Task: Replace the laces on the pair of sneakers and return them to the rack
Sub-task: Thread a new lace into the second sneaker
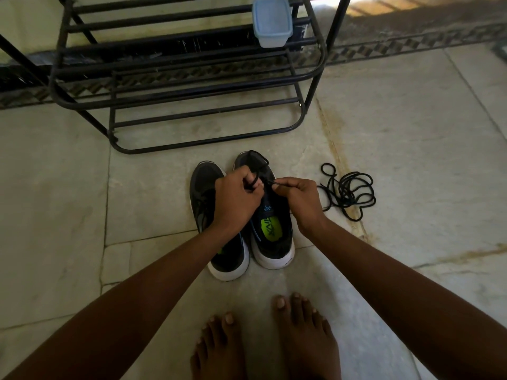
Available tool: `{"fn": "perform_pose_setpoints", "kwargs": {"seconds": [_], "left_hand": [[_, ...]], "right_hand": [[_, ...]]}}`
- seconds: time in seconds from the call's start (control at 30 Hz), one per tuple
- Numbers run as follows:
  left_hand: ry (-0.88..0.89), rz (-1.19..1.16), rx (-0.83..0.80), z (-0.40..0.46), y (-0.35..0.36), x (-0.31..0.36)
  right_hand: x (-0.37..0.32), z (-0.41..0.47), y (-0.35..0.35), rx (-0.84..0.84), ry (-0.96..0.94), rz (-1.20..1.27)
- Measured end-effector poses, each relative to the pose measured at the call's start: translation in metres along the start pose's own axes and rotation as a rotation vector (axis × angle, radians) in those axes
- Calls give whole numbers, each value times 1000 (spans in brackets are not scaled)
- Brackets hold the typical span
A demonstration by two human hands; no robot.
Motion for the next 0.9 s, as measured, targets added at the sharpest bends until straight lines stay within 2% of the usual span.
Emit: {"fn": "perform_pose_setpoints", "kwargs": {"seconds": [0.43,0.77,0.9], "left_hand": [[-86,-110,3,1,2,-9],[-128,-78,-45,4,6,-10],[-122,-30,-53,5,7,-6]], "right_hand": [[-4,-4,1,16,-33,7],[-5,-5,1,15,-23,-5],[-6,-6,1,32,-47,-87]]}}
Point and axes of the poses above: each hand's wrist, its own z-axis towards the middle knuckle, its own y-axis out of the palm, x = y × z, the point moved 3 cm from there along z, towards the middle knuckle, and after that the axes turned 1 degree about z, right-handed, at the moved point
